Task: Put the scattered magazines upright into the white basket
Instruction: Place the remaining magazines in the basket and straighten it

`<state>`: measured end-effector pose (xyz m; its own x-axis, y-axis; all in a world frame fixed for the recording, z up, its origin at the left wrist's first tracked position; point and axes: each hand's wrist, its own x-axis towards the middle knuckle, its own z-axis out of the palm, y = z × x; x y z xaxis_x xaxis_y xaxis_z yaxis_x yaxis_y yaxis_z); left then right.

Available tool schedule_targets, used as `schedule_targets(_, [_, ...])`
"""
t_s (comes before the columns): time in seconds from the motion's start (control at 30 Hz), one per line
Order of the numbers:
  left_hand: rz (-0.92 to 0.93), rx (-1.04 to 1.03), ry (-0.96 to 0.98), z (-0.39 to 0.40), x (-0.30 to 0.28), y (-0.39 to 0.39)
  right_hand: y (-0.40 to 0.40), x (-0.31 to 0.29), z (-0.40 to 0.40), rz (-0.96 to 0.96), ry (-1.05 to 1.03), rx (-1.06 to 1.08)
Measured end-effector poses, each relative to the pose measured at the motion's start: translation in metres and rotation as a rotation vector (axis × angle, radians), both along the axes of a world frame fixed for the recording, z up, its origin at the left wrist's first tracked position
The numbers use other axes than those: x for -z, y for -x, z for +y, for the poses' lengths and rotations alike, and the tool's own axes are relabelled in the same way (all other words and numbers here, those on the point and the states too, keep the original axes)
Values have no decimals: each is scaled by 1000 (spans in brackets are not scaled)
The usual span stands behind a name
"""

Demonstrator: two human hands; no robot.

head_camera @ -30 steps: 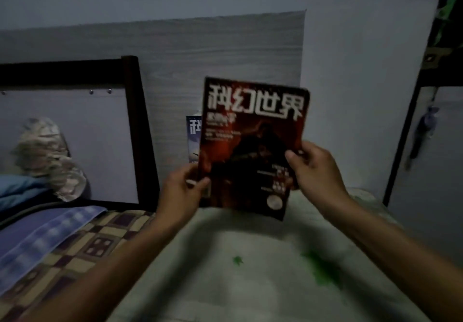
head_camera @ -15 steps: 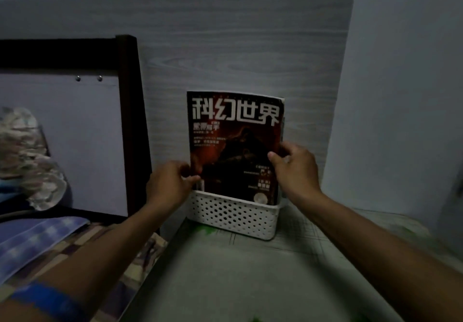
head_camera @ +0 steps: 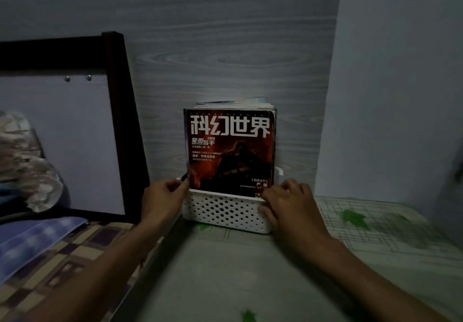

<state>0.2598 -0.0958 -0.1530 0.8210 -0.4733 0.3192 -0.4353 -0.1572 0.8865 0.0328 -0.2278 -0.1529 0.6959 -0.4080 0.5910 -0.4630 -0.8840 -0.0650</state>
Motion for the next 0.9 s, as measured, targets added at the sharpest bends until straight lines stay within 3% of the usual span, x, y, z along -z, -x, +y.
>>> schedule_targets(0.3, [-19, 189, -71, 22, 14, 57, 61, -1, 11, -24, 43, 130])
schedule_targets(0.4, [-114, 190, -57, 12, 27, 70, 80, 10, 15, 56, 9, 200])
schedule_targets(0.7, [-146, 184, 17, -39, 29, 60, 55, 8, -27, 81, -10, 301])
schedule_targets(0.9, [-255, 175, -65, -54, 23, 43, 42, 6, -43, -9, -190, 243])
